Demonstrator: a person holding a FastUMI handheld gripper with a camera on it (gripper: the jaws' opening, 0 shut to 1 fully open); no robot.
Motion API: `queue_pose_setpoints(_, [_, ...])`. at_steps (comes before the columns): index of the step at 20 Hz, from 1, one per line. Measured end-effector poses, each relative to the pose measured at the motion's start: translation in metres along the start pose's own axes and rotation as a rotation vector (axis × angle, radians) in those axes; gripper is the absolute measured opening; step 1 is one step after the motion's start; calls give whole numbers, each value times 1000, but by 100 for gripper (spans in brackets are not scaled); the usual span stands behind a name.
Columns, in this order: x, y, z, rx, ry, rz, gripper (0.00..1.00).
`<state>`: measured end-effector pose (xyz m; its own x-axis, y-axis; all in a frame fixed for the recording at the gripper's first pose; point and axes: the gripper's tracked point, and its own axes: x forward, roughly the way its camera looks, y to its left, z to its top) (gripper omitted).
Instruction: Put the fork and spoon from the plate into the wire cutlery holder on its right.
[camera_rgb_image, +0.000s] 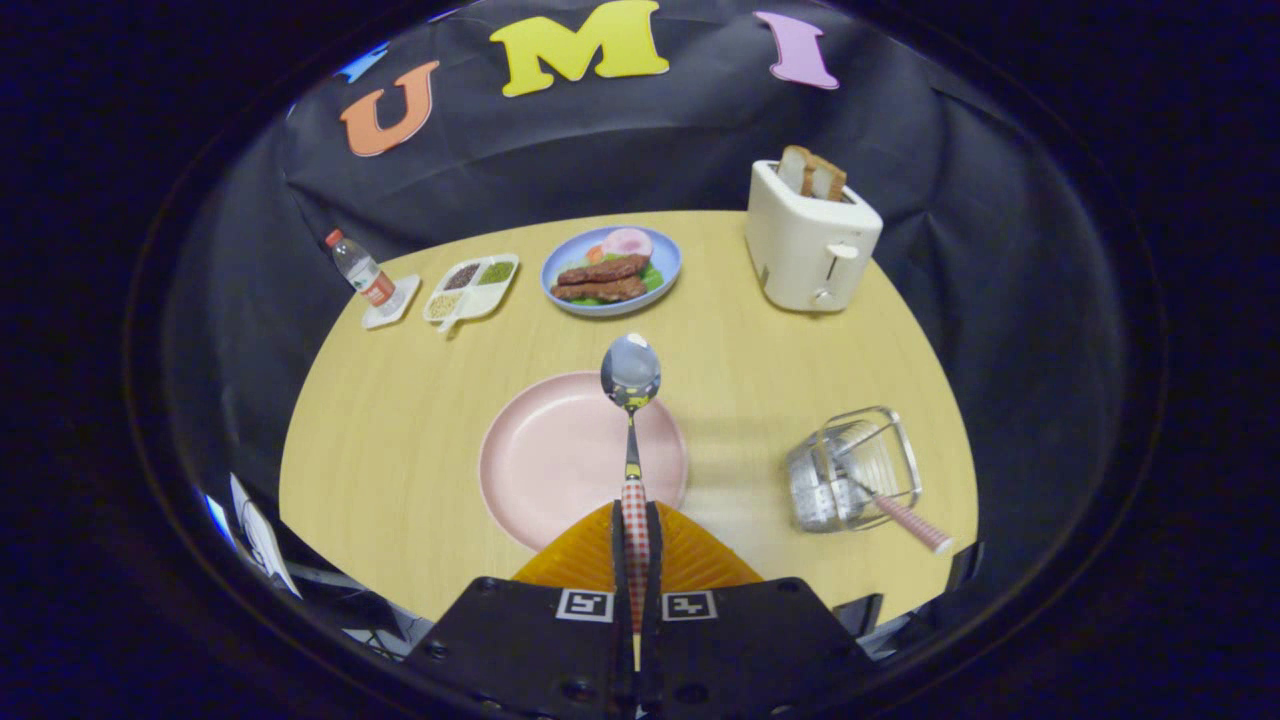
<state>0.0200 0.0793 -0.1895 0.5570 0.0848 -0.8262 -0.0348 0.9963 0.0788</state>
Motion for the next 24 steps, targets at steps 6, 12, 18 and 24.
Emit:
queue_pose_setpoints(6, [-51, -92, 20, 26, 33, -48, 3])
queue_pose_setpoints(12, [-52, -141, -3, -9, 235, -76, 3])
queue_pose_setpoints(18, [-35, -141, -18, -29, 424, -49, 3])
queue_pose_setpoints(24, [-21, -134, -30, 28, 583, -40, 3])
